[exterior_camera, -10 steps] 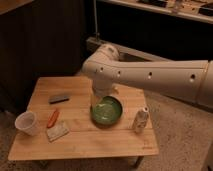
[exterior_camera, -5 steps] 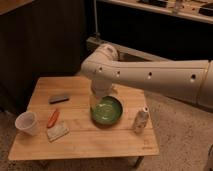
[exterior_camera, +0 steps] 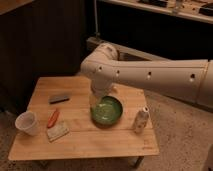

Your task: Move the arm in a circular motion

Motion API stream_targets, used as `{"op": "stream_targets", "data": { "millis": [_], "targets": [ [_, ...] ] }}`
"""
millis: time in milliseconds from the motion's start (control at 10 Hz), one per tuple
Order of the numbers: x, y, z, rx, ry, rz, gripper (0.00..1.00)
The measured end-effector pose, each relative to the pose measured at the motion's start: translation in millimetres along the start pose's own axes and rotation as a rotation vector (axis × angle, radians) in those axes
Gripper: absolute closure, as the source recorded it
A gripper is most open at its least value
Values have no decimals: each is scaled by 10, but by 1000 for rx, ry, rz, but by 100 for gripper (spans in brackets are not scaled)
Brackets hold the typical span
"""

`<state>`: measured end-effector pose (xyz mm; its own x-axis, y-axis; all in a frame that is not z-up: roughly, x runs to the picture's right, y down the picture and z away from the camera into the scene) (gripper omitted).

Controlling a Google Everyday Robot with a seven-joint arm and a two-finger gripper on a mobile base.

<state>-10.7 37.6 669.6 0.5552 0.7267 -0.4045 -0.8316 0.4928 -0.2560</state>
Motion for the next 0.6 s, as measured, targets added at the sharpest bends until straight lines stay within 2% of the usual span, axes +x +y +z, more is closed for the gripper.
{"op": "stream_targets", "data": {
  "millis": [300,400,600],
  "targets": [
    [-241,-177,-35,-30,-49,43,24],
    [-385,-360,-36,-35,-66,68,24],
    [-556,-683,-47,-25,-74,116,24]
  ]
}}
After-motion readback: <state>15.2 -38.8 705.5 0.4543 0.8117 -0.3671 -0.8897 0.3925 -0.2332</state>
